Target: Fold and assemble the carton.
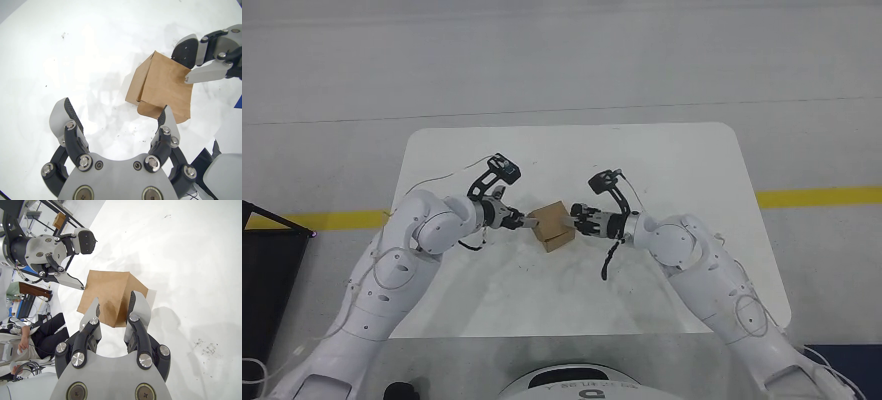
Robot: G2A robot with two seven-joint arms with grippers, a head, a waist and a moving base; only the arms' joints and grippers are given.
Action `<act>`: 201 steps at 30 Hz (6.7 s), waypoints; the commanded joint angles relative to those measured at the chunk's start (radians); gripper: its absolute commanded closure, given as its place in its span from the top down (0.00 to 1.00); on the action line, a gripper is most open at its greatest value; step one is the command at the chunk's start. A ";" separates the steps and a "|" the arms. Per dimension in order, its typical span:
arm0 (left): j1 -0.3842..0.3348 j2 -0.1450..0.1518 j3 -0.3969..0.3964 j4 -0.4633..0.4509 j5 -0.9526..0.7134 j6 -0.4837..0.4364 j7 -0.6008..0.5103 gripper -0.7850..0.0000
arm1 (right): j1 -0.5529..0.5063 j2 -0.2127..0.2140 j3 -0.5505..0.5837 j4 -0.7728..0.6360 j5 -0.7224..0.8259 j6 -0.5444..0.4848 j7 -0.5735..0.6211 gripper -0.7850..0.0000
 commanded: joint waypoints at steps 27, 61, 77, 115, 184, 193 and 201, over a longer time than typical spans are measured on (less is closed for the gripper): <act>0.024 0.014 -0.002 -0.001 0.022 -0.040 -0.012 1.00 | 0.042 -0.006 -0.019 0.062 0.124 0.037 0.033 0.49; 0.007 0.023 -0.003 0.021 0.021 -0.066 0.003 1.00 | 0.079 -0.009 -0.047 0.108 0.209 0.078 0.089 0.49; -0.060 0.005 0.071 0.032 0.060 0.015 -0.033 0.96 | 0.079 -0.006 -0.061 0.094 0.185 0.083 0.102 0.49; -0.131 0.016 0.125 -0.087 0.151 -0.019 -0.249 0.60 | 0.062 0.007 -0.053 0.056 0.168 0.108 0.110 0.53; -0.204 -0.024 0.193 -0.043 0.185 0.027 -0.341 0.47 | 0.082 0.003 -0.106 0.054 0.153 0.122 0.106 0.45; -0.182 -0.021 0.192 -0.070 0.190 0.020 -0.333 0.45 | 0.072 0.006 -0.099 0.038 0.158 0.109 0.100 0.44; -0.188 -0.026 0.205 -0.078 0.194 0.032 -0.327 0.45 | 0.071 0.008 -0.099 0.034 0.158 0.109 0.109 0.44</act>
